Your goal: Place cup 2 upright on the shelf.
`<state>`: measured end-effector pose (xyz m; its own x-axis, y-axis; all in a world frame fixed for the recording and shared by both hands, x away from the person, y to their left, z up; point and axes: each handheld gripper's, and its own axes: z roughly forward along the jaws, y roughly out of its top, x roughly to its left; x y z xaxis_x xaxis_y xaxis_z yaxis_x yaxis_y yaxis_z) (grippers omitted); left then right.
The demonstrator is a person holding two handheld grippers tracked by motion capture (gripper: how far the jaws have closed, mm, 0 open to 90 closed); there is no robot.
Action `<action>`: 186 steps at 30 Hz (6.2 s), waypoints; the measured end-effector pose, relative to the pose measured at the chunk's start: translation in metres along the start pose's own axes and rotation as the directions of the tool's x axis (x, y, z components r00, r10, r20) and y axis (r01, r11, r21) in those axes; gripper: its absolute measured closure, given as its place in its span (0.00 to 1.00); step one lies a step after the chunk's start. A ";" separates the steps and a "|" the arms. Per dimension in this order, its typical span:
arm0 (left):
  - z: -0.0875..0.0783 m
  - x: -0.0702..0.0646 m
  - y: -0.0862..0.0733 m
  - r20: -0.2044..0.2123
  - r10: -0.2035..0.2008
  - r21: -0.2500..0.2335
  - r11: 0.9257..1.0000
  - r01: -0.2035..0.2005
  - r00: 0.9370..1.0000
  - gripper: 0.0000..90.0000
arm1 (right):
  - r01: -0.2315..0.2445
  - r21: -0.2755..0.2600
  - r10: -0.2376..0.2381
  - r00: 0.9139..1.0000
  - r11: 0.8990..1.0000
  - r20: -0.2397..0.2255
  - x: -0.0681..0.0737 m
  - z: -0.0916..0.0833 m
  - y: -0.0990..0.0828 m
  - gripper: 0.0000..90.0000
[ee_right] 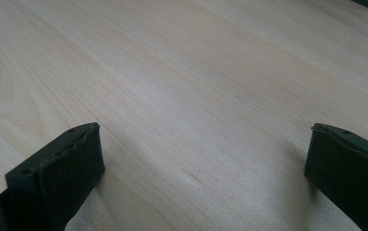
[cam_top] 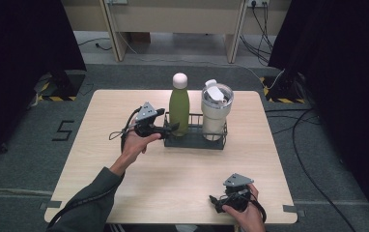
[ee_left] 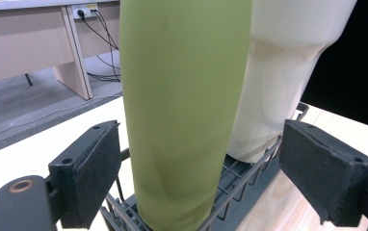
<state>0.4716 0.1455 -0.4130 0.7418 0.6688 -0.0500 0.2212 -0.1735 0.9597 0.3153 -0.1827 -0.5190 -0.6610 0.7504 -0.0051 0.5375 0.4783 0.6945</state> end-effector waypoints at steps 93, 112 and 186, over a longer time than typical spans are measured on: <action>-0.087 -0.020 -0.042 0.036 -0.030 0.040 0.999 0.029 0.999 0.16 | -0.001 0.000 0.001 1.000 1.000 0.000 0.000 0.000 0.000 0.00; -0.099 -0.031 -0.062 0.056 -0.024 0.066 0.998 0.021 0.998 0.16 | -0.001 0.000 0.001 1.000 1.000 0.000 0.000 0.000 0.000 0.00; -0.124 -0.061 -0.149 0.072 -0.025 0.289 0.957 0.003 0.997 0.16 | -0.004 -0.001 0.004 1.000 1.000 0.000 0.000 0.001 0.000 0.00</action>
<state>0.3152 0.2204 -0.5191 0.7798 0.6190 -0.0935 0.3966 -0.3730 0.8388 0.3154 -0.1821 -0.5194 -0.6588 0.7523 -0.0025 0.5397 0.4749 0.6951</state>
